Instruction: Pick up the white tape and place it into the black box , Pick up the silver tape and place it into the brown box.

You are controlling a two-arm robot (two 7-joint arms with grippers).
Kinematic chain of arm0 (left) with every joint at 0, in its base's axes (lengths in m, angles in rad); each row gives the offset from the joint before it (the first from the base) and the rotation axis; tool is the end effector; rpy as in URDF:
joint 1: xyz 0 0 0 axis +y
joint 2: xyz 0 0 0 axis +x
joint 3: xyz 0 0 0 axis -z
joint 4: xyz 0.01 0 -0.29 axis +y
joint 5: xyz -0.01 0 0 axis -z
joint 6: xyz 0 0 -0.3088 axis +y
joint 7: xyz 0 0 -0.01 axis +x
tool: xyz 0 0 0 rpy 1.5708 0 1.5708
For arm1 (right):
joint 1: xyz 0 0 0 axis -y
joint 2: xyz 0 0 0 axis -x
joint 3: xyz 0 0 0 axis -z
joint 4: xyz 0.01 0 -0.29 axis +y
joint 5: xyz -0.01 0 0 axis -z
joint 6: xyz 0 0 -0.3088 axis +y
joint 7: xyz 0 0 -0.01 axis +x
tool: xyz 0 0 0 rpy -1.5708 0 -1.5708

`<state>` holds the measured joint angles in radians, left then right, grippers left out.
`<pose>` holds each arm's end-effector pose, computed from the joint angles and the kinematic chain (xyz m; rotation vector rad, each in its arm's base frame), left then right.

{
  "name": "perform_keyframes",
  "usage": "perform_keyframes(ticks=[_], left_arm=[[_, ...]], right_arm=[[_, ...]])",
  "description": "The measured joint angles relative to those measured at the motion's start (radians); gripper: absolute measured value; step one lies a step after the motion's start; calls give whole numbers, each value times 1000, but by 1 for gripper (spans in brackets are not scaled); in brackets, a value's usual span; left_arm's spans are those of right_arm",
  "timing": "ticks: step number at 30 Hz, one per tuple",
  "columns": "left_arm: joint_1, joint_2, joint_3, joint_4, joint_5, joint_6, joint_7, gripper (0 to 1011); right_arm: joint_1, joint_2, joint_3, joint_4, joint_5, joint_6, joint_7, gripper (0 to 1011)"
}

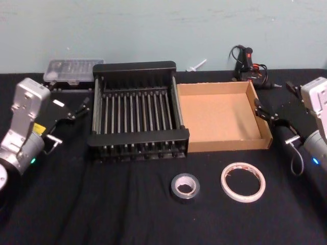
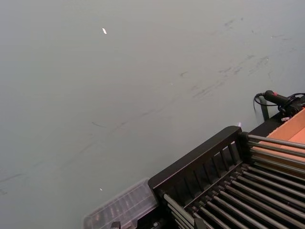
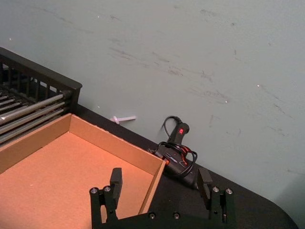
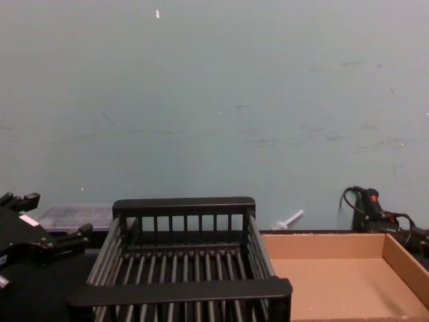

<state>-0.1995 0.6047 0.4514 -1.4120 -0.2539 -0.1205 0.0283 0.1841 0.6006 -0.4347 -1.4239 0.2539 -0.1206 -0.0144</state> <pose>0.3581 0.0827 -0.3023 0.3045 -0.2850 1.2480 0.3553 -0.0828 -0.3020 -0.2961 -0.2778 -1.2416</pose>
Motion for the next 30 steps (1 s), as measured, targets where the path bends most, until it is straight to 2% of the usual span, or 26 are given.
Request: perform_keyframes(ticks=[12,30], left_arm=[[0,0,0,0,0,0,0,1001],[0,0,0,0,0,0,0,1001]], right_arm=[[-71,8,41,-86,22,12,32,1002],[-249,33,109,-274,86,65,73,1002]])
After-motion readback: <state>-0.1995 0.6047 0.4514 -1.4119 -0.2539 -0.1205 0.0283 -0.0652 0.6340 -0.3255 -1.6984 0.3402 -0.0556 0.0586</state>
